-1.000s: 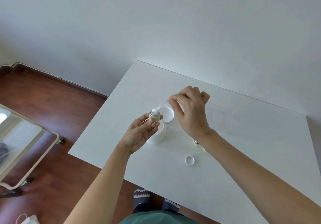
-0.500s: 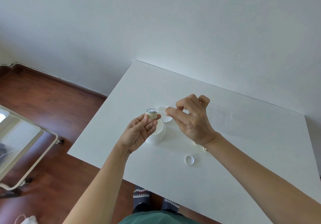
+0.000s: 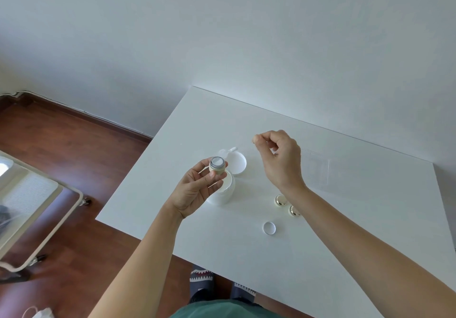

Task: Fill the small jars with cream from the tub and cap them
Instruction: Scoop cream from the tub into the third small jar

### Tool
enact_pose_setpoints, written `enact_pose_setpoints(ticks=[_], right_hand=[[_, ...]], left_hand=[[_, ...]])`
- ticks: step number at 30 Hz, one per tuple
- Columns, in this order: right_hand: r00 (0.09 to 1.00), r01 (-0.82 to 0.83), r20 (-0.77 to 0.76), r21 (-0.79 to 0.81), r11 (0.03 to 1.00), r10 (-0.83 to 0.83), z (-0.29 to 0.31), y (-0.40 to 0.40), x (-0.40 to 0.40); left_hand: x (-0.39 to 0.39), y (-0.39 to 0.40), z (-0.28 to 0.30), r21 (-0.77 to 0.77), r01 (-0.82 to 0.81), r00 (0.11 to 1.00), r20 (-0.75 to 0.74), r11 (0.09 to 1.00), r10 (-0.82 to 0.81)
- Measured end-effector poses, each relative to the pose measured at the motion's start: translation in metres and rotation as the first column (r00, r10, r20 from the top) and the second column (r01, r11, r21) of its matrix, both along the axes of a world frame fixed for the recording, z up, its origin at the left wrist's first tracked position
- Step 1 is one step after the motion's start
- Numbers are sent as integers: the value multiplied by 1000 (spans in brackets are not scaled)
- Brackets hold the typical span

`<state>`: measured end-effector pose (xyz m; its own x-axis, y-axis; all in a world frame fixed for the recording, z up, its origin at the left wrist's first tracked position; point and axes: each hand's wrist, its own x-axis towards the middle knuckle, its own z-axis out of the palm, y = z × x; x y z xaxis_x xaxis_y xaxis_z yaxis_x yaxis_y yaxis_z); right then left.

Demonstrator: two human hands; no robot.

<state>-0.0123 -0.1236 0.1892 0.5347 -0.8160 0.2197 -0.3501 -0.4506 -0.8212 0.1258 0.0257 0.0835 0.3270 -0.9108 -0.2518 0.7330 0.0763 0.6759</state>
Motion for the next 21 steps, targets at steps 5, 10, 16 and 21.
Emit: enact_pose_setpoints(ticks=[5,10,16,21], right_hand=[[992,38,-123,279,960,-4,-9,-3,4],[986,50,-166,293,955,0,-13,-4,4],[981,67,-194,183,981,-31,-8,-10,2],[988,60,-152,196,979,-30,-6,-13,3]], left_hand=[[-1,-1,3,13,3,1000,28,1000,-4],[0,-1,4,11,7,999,50,1000,-8],[0,0,2,21,11,998,61,1000,-13],[0,-2,2,32,18,997,76,999,-21]])
